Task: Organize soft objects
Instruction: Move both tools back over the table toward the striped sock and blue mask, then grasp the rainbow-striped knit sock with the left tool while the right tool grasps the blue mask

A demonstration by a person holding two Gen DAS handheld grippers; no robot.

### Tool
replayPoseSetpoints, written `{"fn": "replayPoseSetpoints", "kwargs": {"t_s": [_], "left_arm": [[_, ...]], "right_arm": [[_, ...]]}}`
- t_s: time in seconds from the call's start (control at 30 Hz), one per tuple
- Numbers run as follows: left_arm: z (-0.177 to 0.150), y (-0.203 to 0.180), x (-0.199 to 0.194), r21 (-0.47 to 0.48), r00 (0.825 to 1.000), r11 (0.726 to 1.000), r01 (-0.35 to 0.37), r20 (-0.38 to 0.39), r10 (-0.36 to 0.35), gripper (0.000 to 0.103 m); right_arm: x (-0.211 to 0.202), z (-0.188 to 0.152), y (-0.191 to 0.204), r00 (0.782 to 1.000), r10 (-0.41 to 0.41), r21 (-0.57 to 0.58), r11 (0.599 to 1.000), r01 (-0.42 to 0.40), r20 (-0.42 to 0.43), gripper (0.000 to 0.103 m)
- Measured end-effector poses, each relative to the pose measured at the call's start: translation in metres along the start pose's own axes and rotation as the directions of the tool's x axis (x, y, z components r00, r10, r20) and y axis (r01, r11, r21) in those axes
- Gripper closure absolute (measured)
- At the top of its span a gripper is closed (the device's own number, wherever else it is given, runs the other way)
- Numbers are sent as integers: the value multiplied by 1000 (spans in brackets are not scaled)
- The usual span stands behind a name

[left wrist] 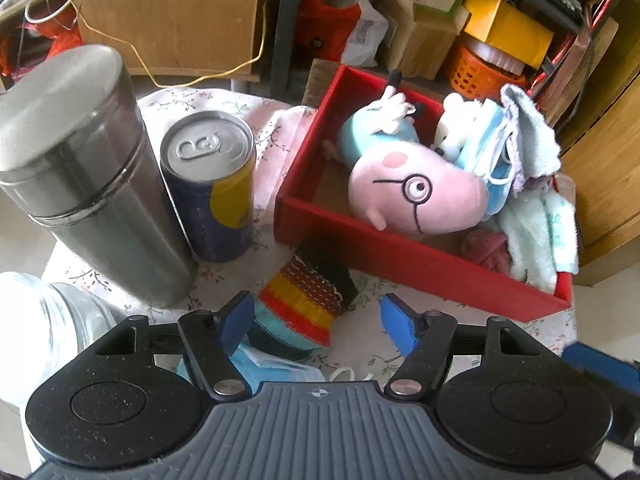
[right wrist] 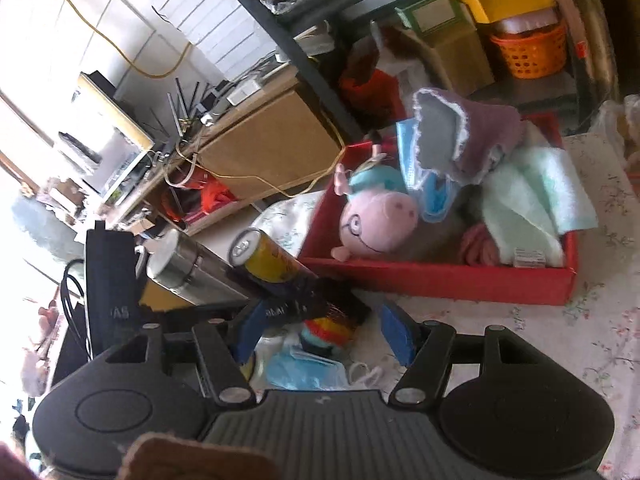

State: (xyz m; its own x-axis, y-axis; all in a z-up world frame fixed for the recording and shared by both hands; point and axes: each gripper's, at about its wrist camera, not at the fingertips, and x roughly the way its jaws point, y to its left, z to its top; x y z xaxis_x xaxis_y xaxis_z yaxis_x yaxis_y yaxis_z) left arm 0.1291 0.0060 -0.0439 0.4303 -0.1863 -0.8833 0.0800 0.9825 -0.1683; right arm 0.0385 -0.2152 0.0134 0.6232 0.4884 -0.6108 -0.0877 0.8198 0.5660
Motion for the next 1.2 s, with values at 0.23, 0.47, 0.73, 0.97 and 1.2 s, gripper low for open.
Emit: {"fn": "replayPoseSetpoints", "kwargs": {"t_s": [0.23,0.47,0.73,0.97,1.2], "left_arm": [[3,-5,18,20,999,1000,-6,-37,7,33],[3,-5,34,57,997,998,-19,-70,23,33],[9,-3,42,121,994,992,15,-105,-2,29],[16,5,45,87,988,993,86,-137,-74,26],[21,12,39,28,986,993,111,-127,-106,24]], "right_arm": [[8,-29,5,993,-90,-105,991,82,-72,67],[52,-64,24,974,-156,-272,956,107,-167,67],[96,-85,49,983,-146,-441,894,83,-111,68],[132,-85,62,990,-94,-474,880,36,-101,68],[156,-85,53,986,-108,-422,905,45,-126,91]]}}
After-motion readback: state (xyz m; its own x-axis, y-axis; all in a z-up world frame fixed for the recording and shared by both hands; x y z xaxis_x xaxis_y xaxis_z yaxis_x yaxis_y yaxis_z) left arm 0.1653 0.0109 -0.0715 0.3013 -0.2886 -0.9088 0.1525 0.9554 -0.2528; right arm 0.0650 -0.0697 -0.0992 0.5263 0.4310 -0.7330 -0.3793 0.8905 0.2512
